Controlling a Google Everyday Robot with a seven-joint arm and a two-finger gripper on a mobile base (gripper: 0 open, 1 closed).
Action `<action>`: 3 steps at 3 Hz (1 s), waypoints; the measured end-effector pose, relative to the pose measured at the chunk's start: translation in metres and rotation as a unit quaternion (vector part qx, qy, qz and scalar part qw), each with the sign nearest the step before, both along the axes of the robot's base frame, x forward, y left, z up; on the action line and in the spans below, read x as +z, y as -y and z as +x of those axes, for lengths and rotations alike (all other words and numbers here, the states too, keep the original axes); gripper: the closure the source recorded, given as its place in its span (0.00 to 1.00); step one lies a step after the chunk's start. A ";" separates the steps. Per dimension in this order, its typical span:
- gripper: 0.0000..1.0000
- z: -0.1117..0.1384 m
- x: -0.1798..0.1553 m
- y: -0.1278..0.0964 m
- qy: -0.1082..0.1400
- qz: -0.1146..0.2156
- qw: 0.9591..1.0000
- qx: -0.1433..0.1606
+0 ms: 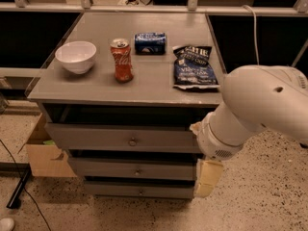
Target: Open top drawer
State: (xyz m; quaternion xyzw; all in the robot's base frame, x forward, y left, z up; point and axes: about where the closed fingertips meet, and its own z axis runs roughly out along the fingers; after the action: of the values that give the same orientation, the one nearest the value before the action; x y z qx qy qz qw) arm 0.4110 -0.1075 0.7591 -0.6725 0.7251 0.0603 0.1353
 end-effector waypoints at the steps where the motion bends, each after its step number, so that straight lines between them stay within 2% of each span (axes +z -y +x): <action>1: 0.00 0.003 -0.002 -0.004 0.001 0.002 1.000 0.000; 3: 0.00 0.028 -0.023 -0.036 0.010 0.025 1.000 0.002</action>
Offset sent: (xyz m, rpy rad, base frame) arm 0.0244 0.0364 -0.0242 0.0493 -0.0115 0.0033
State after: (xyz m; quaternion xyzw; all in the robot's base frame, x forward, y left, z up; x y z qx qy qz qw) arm 0.4385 -0.0718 0.7359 -0.6711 0.7204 0.0716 0.1594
